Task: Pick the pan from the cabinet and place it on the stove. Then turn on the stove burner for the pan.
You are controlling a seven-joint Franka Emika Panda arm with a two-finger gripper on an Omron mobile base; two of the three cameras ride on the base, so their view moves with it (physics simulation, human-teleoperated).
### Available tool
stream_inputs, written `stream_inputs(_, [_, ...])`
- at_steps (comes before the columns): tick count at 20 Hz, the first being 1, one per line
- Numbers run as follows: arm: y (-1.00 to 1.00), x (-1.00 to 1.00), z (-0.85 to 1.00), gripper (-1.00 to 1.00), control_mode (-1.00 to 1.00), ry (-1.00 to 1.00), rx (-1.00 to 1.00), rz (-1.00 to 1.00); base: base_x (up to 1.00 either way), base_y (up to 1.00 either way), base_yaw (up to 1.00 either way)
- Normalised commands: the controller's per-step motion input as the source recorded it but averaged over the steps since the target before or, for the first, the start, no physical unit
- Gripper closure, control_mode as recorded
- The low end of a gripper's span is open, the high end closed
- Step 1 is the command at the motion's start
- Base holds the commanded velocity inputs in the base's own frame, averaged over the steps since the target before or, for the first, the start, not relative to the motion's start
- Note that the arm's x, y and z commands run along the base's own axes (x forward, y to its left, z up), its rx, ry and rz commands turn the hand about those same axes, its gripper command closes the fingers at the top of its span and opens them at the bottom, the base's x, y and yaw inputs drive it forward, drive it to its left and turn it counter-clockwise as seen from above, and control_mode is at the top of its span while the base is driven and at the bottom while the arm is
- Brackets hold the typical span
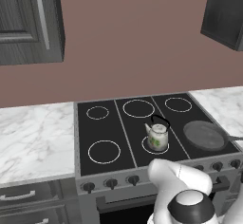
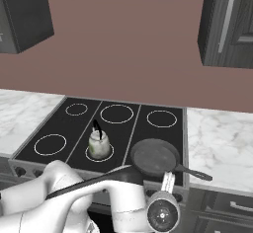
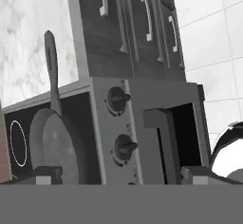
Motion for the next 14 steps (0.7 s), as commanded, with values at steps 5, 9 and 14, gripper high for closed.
stream_inputs(5, [0.06,-0.28,0.00,-1.00,-1.00,-0.17,0.44,-0.10,0.00,0.00,0.00])
stream_inputs(9, [0.01,-0.28,0.00,-1.00,-1.00,-0.19,0.48,-0.18,0.00,0.00,0.00])
stream_inputs(14, [0.00,-0.14,0.00,-1.00,-1.00,-0.19,0.46,-0.27,0.00,0.00,0.00])
